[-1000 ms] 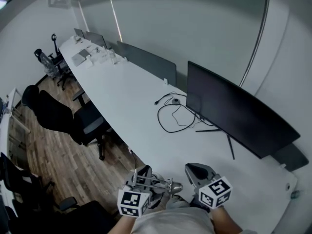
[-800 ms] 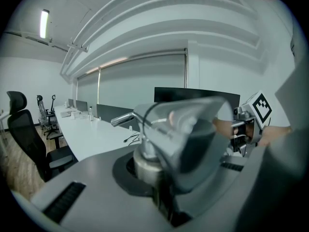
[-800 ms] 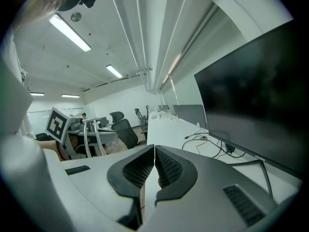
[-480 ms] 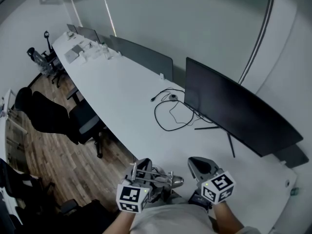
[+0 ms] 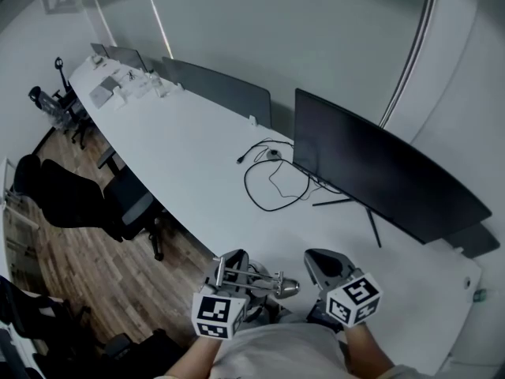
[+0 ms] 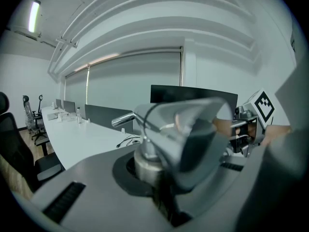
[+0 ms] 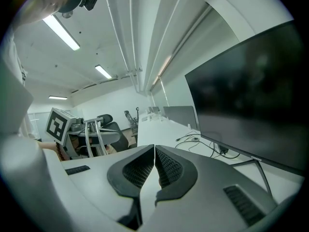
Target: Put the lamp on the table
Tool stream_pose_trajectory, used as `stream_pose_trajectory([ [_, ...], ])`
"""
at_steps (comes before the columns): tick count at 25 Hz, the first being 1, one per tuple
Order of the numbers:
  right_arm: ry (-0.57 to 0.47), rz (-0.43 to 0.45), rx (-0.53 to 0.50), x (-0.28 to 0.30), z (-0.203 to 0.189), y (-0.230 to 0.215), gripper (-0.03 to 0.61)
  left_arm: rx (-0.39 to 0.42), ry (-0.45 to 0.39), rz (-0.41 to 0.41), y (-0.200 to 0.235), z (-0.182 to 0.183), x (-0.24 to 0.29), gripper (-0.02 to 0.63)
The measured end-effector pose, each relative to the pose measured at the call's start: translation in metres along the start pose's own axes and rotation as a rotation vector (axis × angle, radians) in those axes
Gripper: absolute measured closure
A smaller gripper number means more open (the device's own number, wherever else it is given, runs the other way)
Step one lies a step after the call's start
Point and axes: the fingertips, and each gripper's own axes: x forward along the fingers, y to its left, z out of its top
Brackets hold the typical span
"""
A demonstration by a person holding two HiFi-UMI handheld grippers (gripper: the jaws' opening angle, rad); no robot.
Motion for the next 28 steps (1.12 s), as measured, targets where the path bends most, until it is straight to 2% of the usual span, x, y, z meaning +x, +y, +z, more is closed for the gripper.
stream_pose_trajectory([
  [28,0.016,-0.106,0.057,0.038,0.002,-0.046,0.546,0.043,-0.002,-0.086,0.036,0.012,0.087,0.600],
])
